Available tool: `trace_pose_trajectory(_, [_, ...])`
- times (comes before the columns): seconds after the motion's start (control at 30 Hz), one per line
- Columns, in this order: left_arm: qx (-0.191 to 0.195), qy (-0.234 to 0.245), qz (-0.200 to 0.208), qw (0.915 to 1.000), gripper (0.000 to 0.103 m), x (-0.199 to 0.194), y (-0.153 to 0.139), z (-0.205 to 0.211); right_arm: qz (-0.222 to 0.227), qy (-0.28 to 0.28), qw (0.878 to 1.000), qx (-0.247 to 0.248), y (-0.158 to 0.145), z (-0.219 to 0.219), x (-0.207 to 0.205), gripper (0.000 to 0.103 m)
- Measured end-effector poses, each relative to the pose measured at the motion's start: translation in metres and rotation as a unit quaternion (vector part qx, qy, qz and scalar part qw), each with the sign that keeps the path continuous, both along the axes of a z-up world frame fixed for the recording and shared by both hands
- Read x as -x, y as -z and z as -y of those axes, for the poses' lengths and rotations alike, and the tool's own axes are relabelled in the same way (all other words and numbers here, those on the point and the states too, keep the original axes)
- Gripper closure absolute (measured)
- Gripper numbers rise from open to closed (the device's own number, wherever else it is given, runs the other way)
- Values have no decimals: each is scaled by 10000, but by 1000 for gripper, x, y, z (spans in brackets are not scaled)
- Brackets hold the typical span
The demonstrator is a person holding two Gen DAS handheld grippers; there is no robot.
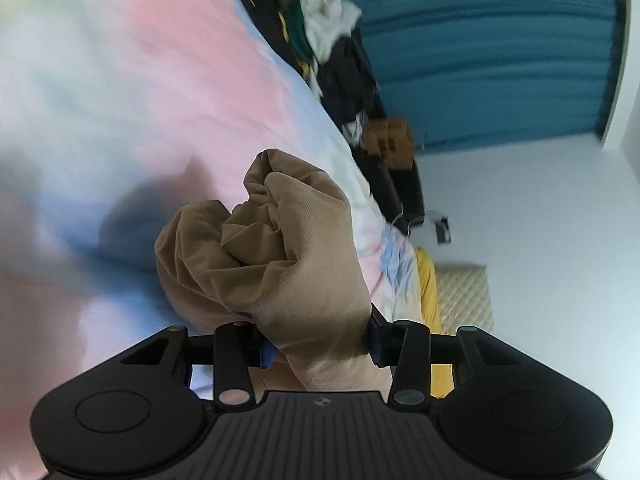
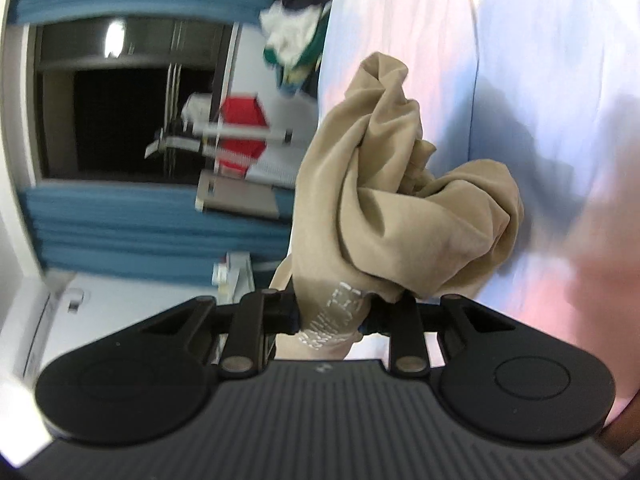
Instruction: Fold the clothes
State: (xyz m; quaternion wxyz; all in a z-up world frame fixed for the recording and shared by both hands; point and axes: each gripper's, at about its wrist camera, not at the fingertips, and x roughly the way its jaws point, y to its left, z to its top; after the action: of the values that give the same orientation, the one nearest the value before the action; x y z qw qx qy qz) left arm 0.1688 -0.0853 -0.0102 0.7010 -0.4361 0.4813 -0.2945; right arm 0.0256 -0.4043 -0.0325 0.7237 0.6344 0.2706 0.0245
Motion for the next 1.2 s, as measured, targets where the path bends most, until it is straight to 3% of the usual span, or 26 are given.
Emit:
trace_pose_trajectory(0.2, [-158, 441, 73, 9989, 58, -89, -8, 152, -101, 521, 9964, 662, -20, 122, -57, 75])
trace_pose_trajectory(0.33, [25, 595, 174, 9981, 58, -143, 7, 234, -83, 871, 9916, 948, -17, 195, -97, 75])
trace_pose_trajectory(0.43, [149, 727, 314, 9967, 58, -171, 31, 275, 168, 1093, 9881, 1066, 2, 234, -122, 75])
trace_pose_trajectory(0.5, [-13, 937, 397, 9948, 58, -180, 50, 289, 193, 1083, 9877, 1111, 25, 245, -133, 75])
trace_pose_trajectory(0.67, [-532, 1252, 153, 9906, 58, -185, 106, 294, -203, 930, 9907, 977, 90, 245, -145, 75])
trace_pose_trajectory(0.87, [-993, 1388, 202, 9851, 54, -166, 143, 275, -533, 851, 9906, 928, 135, 211, -109, 74])
trace_pose_trajectory(1.0, [-1423, 1442, 405, 9784, 51, -156, 122, 269, -946, 861, 9876, 906, 129, 205, -108, 72])
trace_pose_trajectory(1.1, [-1608, 1535, 762, 9720, 38, -140, 83, 267, -1298, 925, 9834, 864, 101, 201, -100, 72])
trace_pose_trajectory(1.2, [-1819, 1637, 1201, 9621, 36, -116, 32, 260, -1449, 826, 9776, 1283, 64, 189, -83, 72])
